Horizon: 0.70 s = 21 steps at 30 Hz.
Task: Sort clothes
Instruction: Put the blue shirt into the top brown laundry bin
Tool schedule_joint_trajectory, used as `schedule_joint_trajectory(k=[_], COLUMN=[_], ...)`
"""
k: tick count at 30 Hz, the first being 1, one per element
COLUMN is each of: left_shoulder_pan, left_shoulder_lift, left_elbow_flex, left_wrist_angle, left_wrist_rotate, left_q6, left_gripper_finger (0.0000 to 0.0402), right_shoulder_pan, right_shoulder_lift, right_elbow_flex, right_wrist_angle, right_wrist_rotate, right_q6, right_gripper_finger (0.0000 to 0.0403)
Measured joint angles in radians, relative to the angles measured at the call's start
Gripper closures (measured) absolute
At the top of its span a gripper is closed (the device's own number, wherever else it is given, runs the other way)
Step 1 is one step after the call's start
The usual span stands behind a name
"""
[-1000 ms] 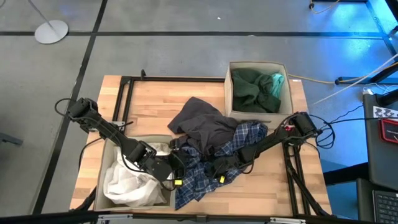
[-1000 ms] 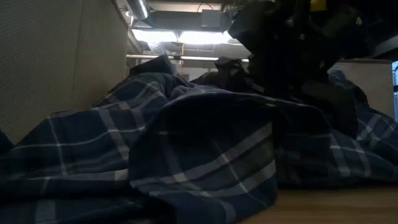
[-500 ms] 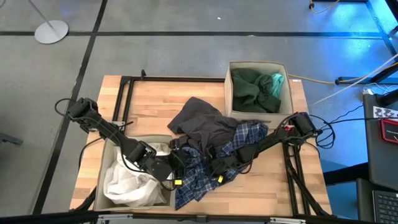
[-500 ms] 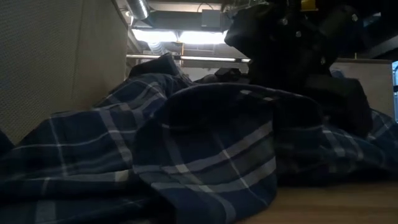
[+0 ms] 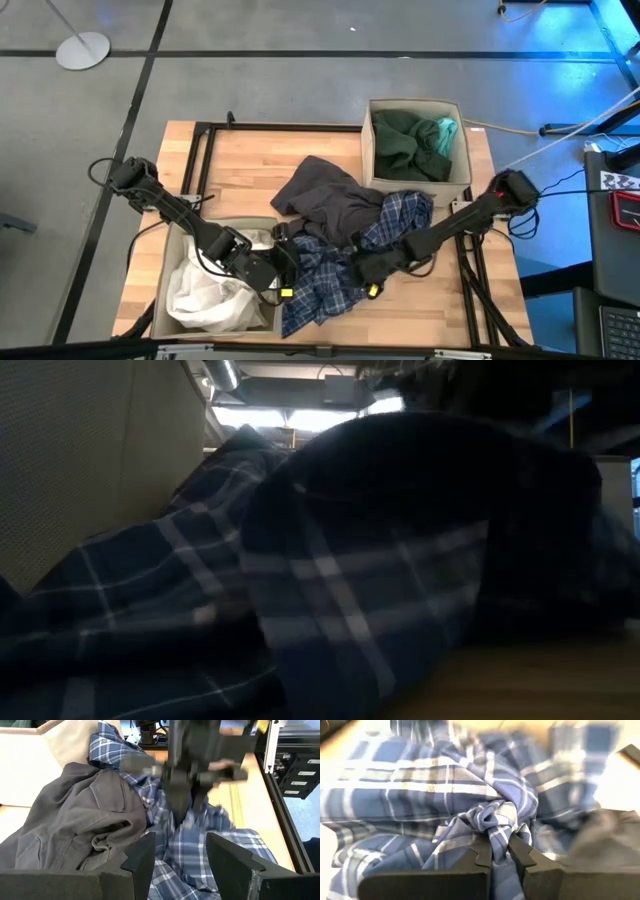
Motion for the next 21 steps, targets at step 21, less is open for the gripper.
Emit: schedule_joint_trajectory(k=[21], left_shoulder_pan=[0.0], left_shoulder_lift=[0.0], left_elbow_flex=[0.0], left_wrist_angle=[0.001], left_wrist_rotate=[0.0], left_q6=[-0.006], left_gripper_finger=[0.0235], right_shoulder_pan=[0.009], right_shoulder_lift=[-0.507], right_elbow_flex=[0.205], right_wrist_angle=[-0.184], right_wrist_rotate=[0.295], right_q6=[-0.128], right_gripper_finger=[0.0384])
